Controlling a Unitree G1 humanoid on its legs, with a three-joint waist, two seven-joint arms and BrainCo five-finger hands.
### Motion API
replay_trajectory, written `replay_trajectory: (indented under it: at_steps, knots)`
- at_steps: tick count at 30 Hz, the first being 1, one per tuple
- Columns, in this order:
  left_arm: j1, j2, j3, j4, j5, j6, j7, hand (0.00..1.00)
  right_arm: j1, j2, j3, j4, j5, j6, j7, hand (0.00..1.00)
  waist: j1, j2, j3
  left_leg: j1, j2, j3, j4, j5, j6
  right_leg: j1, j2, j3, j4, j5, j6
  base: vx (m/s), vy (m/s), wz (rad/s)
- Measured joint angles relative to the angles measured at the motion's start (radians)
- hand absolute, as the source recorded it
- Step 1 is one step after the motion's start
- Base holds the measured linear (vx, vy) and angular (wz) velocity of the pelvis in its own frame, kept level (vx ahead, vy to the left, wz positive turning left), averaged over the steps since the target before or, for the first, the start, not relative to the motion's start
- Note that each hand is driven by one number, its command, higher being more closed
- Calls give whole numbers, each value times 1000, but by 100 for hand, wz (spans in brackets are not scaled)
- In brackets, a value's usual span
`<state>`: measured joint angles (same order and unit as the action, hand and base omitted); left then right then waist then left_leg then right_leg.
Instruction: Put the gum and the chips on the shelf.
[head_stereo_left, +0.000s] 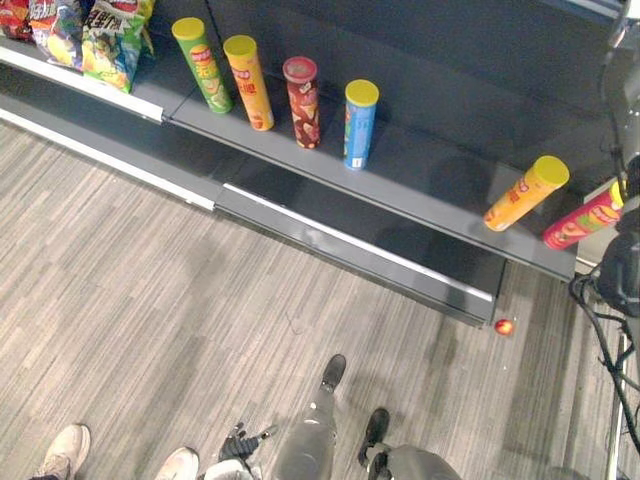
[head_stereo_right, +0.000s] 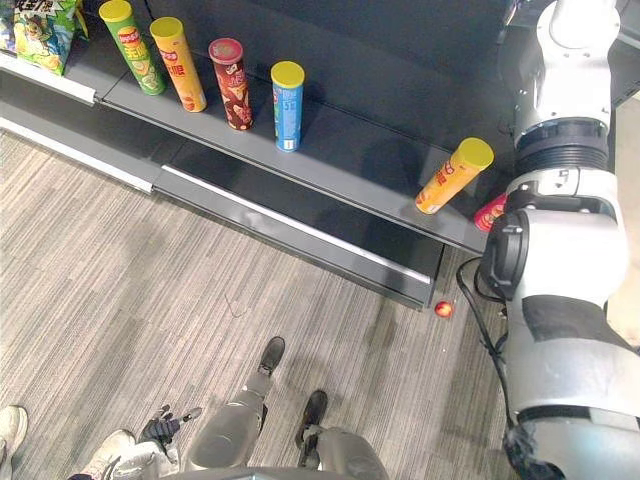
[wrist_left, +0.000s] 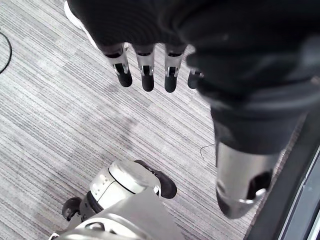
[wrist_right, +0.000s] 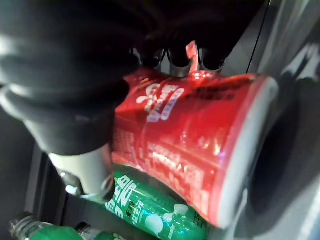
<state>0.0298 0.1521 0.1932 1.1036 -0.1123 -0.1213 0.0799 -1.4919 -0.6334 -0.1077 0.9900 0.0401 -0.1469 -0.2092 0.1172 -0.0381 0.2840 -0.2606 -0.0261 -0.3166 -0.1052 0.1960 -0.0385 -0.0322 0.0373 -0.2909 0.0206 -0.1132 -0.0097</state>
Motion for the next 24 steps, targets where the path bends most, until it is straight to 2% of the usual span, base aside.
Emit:
replay_trajectory:
  at_steps: [24]
  knots:
    - [0,0,0,-1,1,0,20,0,15,3,36,-16,-1,-8,-29,100,7,2,1,14,12,37,0,-1,-1,-4,1,31,15,-1,-2,0,-5,-3]
